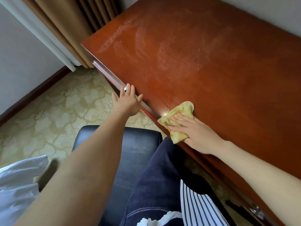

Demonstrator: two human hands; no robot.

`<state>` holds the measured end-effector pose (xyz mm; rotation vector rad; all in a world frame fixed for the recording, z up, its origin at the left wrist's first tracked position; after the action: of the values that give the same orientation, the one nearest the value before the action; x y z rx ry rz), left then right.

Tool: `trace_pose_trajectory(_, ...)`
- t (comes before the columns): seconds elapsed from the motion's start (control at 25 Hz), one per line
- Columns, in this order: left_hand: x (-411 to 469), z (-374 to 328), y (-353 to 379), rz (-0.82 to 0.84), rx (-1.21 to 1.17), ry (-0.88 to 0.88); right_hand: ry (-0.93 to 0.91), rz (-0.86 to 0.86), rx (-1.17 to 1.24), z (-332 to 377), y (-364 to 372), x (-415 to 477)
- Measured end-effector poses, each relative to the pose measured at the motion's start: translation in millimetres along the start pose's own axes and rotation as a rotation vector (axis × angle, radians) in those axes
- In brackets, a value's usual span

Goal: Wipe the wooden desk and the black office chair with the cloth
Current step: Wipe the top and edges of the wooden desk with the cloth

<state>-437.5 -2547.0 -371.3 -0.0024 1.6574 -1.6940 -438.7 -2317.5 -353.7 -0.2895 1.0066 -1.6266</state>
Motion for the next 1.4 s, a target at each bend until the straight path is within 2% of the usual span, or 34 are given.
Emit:
trace_pose_trajectory(0.16,2,-2,-7,0.025,-0.008,0.005,0.000,0.048,-0.059,-4,4,-15)
trace_pose_trajectory(0.24,4,-5,-17,-0.019,-0.010,-0.020,-0.014,0.046,-0.088,-3,-1,-12)
trace_pose_trajectory(0.28,4,-3,-25,-0.090,-0.005,-0.046,-0.015,0.042,-0.092,-4,-3,-10)
trace_pose_trajectory(0.4,1,7,-64,-0.472,-0.003,-0.157,0.023,0.012,-0.074,-17,-18,6)
trace_pose_trajectory(0.48,8,11,-77,-0.570,-0.052,-0.210,0.057,-0.010,-0.060,-32,-38,29)
trace_pose_trajectory(0.56,32,5,-83,-0.552,-0.122,-0.173,0.094,-0.034,-0.057,-53,-65,59)
trace_pose_trajectory(0.76,89,-29,-115,-0.522,-0.174,0.112,0.211,-0.122,-0.077,-105,-140,137)
trace_pose_trajectory(0.96,137,-25,-146,-0.467,-0.262,0.180,0.339,-0.198,0.021,-130,-195,228)
trace_pose_trajectory(1.08,153,-12,-158,-0.477,-0.279,0.143,0.364,-0.216,0.065,-120,-199,266)
trace_pose_trajectory(1.24,150,-12,-151,-0.441,-0.297,0.135,0.251,-0.190,0.042,-89,-172,259)
trace_pose_trajectory(1.4,117,-43,-131,-0.417,-0.260,0.194,0.076,-0.129,0.058,-53,-129,202)
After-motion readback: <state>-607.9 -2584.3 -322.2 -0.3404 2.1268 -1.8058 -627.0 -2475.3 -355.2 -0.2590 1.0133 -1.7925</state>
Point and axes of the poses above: each hand's wrist, its own x-axis towards the middle knuckle, its own y-axis out of the palm, z = x × y, the point moved 10 cm from there along x, towards the middle knuckle, and after that the axes turned 15 degrees about x, right-handed, at the moved point
